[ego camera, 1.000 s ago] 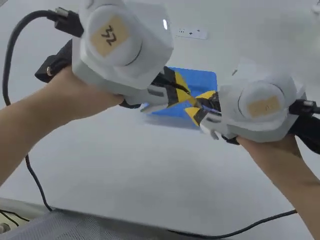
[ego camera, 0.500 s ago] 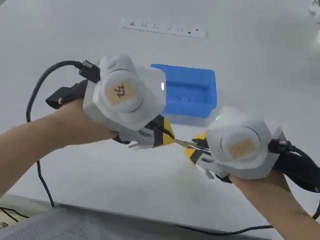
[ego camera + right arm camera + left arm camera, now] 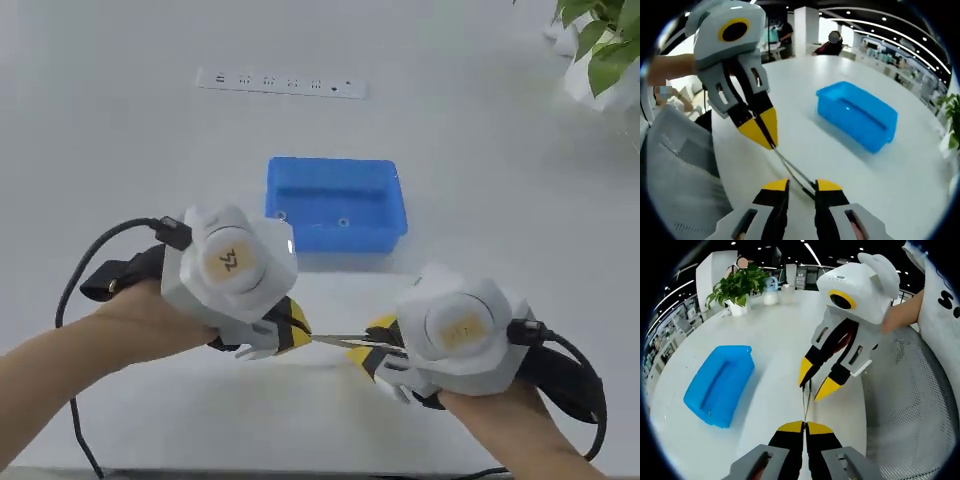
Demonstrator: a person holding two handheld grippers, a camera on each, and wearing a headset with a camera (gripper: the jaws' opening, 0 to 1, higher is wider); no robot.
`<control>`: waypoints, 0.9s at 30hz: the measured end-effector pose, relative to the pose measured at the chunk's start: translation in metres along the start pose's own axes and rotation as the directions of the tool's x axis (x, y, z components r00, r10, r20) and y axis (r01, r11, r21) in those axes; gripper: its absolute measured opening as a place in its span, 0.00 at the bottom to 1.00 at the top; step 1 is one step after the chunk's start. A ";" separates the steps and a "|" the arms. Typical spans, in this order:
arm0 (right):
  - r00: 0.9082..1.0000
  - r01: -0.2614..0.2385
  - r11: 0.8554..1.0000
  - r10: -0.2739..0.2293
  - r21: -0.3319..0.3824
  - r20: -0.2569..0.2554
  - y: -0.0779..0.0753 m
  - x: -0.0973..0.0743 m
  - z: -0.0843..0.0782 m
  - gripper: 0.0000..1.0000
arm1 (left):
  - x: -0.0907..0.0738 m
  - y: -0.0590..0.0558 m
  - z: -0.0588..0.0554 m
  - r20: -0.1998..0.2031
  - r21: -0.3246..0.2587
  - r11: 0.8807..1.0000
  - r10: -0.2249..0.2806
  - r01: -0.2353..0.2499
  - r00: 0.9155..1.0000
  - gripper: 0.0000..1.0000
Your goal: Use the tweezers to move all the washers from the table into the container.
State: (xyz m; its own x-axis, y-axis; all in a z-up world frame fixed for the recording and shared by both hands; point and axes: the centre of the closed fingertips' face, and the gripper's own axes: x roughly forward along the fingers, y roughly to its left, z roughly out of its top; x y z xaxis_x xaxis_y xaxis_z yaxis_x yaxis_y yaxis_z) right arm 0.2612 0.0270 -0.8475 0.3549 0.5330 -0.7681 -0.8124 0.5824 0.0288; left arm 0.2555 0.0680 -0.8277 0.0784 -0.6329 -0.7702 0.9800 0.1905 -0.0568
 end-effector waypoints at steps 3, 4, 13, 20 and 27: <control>1.000 0.011 1.000 -0.011 0.007 0.019 0.002 -0.004 0.004 0.17 | 0.002 0.002 -0.007 -0.023 0.010 1.000 0.013 -0.012 1.000 0.00; 1.000 0.011 1.000 -0.011 0.015 0.020 0.003 -0.006 0.004 0.18 | 0.003 0.003 -0.010 -0.031 0.012 1.000 0.017 -0.016 0.999 0.00; 0.998 0.045 0.999 -0.045 0.010 0.047 -0.007 -0.031 0.003 0.20 | 0.016 0.007 -0.045 -0.151 0.036 0.996 0.083 -0.079 0.985 0.00; 0.994 0.075 0.996 -0.080 0.057 0.076 -0.012 -0.060 -0.001 0.20 | 0.017 0.012 -0.041 -0.076 0.042 0.991 0.129 -0.126 0.989 0.00; 0.990 0.075 0.991 -0.088 0.111 0.112 -0.011 -0.076 -0.002 0.25 | 0.012 0.017 -0.044 -0.064 -0.101 0.975 0.192 -0.198 0.979 0.22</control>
State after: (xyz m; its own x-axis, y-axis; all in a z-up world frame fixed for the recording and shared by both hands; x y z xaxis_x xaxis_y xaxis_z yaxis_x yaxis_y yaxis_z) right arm 0.2423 -0.0206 -0.7909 0.4742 0.5451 -0.6914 -0.7268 0.6856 0.0422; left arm 0.2646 0.0963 -0.8658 0.2531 -0.5351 -0.8060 0.9216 0.3867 0.0327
